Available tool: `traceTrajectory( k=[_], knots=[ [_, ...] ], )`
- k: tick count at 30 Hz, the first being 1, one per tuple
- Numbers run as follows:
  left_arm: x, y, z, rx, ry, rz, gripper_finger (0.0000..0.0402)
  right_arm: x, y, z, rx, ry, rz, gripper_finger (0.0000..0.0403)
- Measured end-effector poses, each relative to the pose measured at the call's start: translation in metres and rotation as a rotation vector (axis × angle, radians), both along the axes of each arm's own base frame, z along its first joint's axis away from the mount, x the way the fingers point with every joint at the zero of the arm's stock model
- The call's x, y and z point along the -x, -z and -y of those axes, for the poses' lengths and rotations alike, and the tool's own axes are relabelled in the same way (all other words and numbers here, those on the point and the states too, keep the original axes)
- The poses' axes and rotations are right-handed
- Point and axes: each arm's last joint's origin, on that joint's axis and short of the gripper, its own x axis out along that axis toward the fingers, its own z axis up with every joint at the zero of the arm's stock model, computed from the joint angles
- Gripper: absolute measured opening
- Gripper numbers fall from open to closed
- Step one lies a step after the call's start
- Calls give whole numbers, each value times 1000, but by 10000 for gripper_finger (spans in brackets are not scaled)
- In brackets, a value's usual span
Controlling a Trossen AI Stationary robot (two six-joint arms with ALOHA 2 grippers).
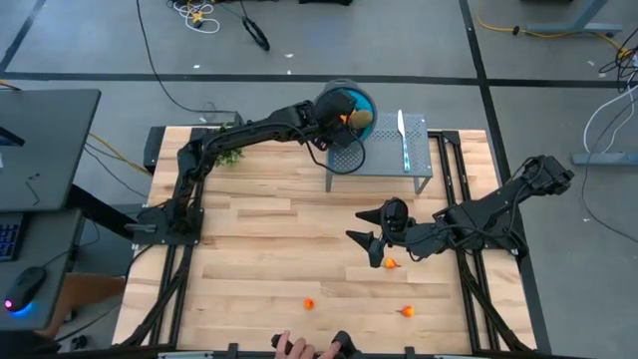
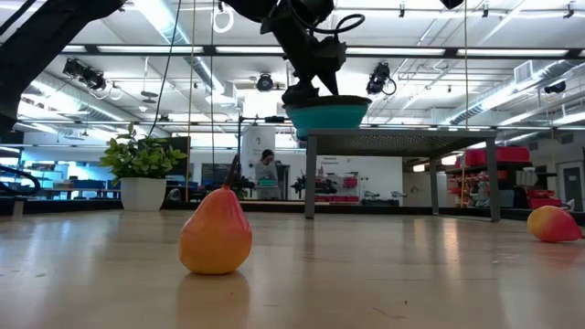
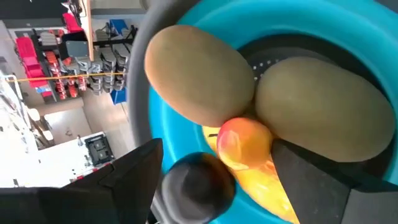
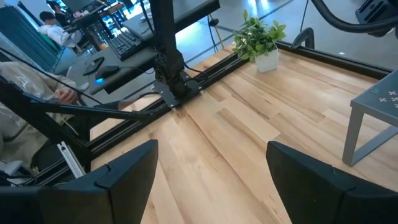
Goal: Pick & Place Fruit
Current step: Put the pear into the strainer bowl
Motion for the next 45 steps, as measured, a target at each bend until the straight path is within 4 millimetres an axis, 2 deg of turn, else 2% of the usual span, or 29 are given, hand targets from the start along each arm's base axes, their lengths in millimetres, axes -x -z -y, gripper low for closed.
traceTrajectory(
  k=[12,21,27,31,34,37,40,43,45],
  knots=[
    [-3,-5,-1,-77,41,3,309,0,0,0,0,0,0,306],
    [-1,-9,-3,-82,-66,33,311,0,0,0,7,-2,-2,306],
    [2,-48,0,-108,-145,178,312,8,-9,4,-42,-12,31,306],
    [10,-88,18,-113,-184,338,311,20,-21,11,-63,-51,42,306],
    [21,-119,38,-70,-229,502,311,31,-19,18,-113,-95,-33,306],
    [38,-143,61,54,-276,666,311,41,-5,24,-237,-103,-209,305],
    [63,-164,83,253,-299,811,310,50,17,25,-356,-100,-431,298],
    [86,-174,102,511,-286,870,310,56,46,18,-368,-223,-631,287],
    [98,-176,111,683,-274,847,310,63,67,13,-339,-319,-746,278]
  ],
)
